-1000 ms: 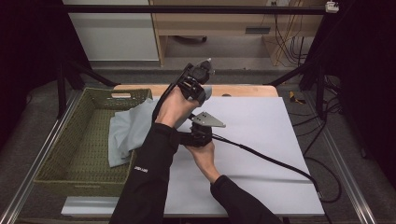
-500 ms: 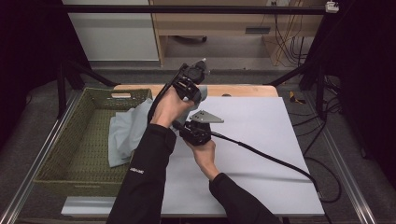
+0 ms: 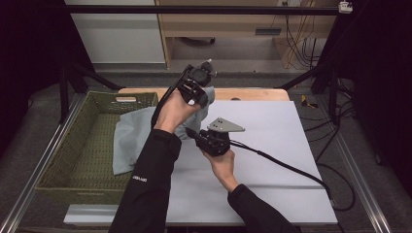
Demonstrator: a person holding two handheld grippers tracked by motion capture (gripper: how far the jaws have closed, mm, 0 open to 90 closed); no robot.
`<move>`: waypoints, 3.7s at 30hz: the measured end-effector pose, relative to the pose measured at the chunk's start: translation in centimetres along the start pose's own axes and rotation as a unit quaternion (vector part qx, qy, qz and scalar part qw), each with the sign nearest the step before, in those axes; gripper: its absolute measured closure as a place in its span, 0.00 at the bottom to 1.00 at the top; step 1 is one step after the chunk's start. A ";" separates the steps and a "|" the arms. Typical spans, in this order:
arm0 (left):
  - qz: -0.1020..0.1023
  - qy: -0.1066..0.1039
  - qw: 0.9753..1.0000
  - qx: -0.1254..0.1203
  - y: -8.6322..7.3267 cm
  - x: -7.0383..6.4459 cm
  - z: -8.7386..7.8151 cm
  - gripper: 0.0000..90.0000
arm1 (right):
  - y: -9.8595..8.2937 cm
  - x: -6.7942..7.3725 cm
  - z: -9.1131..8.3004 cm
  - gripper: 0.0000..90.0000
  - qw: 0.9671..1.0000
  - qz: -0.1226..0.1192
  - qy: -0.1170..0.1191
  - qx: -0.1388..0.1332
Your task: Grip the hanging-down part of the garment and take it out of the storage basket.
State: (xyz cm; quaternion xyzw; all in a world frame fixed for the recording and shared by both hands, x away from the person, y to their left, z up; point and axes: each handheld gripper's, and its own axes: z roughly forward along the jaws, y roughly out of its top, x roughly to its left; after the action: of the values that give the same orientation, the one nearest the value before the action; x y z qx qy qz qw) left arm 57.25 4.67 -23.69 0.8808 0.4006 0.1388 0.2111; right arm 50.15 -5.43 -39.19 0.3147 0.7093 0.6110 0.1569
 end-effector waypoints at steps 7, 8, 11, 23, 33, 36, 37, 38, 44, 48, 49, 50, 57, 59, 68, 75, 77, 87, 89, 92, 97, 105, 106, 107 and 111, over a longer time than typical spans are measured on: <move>0.001 0.001 1.000 0.002 0.0 -0.1 -0.2 0.93 | 0.8 -0.6 -2.9 0.93 1.000 -0.011 0.001 -0.011; 0.001 -0.001 1.000 0.001 0.0 -0.3 -0.1 0.93 | 0.8 -0.7 -3.2 0.93 1.000 -0.016 0.001 -0.011; 0.003 -0.004 1.000 0.000 0.1 -0.7 0.1 0.93 | 0.7 -1.0 -4.4 0.93 1.000 -0.029 -0.003 -0.007; 0.013 -0.022 1.000 -0.008 0.2 -1.9 0.2 0.93 | 1.4 -2.7 -8.4 0.93 0.999 -0.034 -0.021 -0.012; 0.020 -0.021 1.000 -0.007 0.4 -2.8 0.0 0.93 | 1.6 -3.6 -10.2 0.93 0.999 -0.040 -0.033 -0.008; 0.029 -0.018 0.999 -0.002 0.5 -3.0 -0.1 0.93 | 1.8 -3.8 -10.8 0.93 0.998 -0.043 -0.038 -0.004; 0.029 -0.018 0.999 -0.002 0.5 -3.0 -0.1 0.93 | 1.8 -3.9 -11.0 0.93 0.998 -0.041 -0.040 -0.003; 0.030 -0.020 0.999 -0.004 0.5 -3.2 0.0 0.93 | 1.9 -4.0 -11.1 0.93 0.998 -0.041 -0.042 -0.005; 0.037 -0.026 0.999 -0.001 0.7 -3.5 0.0 0.93 | 2.1 -4.5 -11.9 0.93 0.997 -0.047 -0.054 0.002; 0.038 -0.029 0.999 -0.004 0.8 -3.7 0.1 0.93 | 2.2 -4.8 -12.3 0.93 0.997 -0.045 -0.060 0.001; 0.036 -0.030 0.999 -0.005 0.8 -3.8 0.1 0.93 | 2.3 -5.1 -12.5 0.93 0.997 -0.047 -0.067 0.003; 0.036 -0.030 0.999 -0.005 0.8 -3.8 0.1 0.93 | 2.3 -5.1 -12.6 0.93 0.997 -0.046 -0.067 0.004; 0.041 -0.034 0.999 -0.008 1.1 -4.3 0.2 0.93 | 2.7 -5.4 -13.1 0.93 0.995 -0.053 -0.088 0.000; 0.039 -0.035 0.999 -0.011 1.2 -4.4 0.3 0.93 | 2.8 -5.6 -13.2 0.93 0.993 -0.061 -0.103 0.001; 0.041 -0.037 0.998 -0.014 1.4 -4.7 0.5 0.93 | 3.3 -6.3 -13.5 0.93 0.989 -0.063 -0.132 0.002; 0.045 -0.030 0.999 -0.006 1.2 -4.7 0.8 0.93 | 2.2 -6.3 -13.0 0.92 0.991 -0.060 -0.118 0.006; 0.045 -0.030 0.999 -0.002 1.2 -4.7 0.9 0.93 | 1.2 -6.0 -12.6 0.91 0.993 -0.054 -0.100 0.012; 0.037 -0.011 0.999 0.012 -0.4 -3.3 2.4 0.93 | -2.5 -5.4 -10.2 0.67 0.996 -0.051 -0.062 0.035; 0.042 -0.010 0.999 0.014 -0.8 -2.8 2.6 0.93 | -2.7 -5.2 -10.0 0.58 0.997 -0.053 -0.048 0.034; 0.027 -0.015 1.000 0.000 -1.3 -2.3 3.0 0.93 | -2.8 -4.8 -10.3 0.25 0.997 -0.061 -0.044 0.016; 0.029 -0.028 0.999 -0.002 -1.9 -2.1 3.9 0.92 | -2.1 -5.0 -12.3 0.07 0.997 -0.050 -0.052 -0.020; 0.038 -0.035 0.999 -0.003 -2.8 -2.5 5.1 0.92 | -2.3 -7.0 -15.1 0.04 0.995 -0.030 -0.087 -0.046; 0.042 -0.036 0.998 -0.004 -3.0 -2.6 5.3 0.92 | -2.4 -7.2 -15.4 0.04 0.995 -0.025 -0.088 -0.046; 0.044 -0.037 0.998 -0.006 -3.1 -2.7 5.5 0.92 | -2.6 -7.5 -15.6 0.04 0.994 -0.033 -0.092 -0.045; 0.051 -0.043 0.998 -0.019 -3.5 -3.2 5.9 0.92 | -3.1 -8.1 -16.4 0.03 0.995 -0.024 -0.093 -0.041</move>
State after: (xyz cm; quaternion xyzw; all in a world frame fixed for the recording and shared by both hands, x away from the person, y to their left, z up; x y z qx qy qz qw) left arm 55.34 2.76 -30.74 0.9011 0.3428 0.1189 0.2375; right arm 45.52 -23.33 -40.18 0.3462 0.6732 0.6038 0.2496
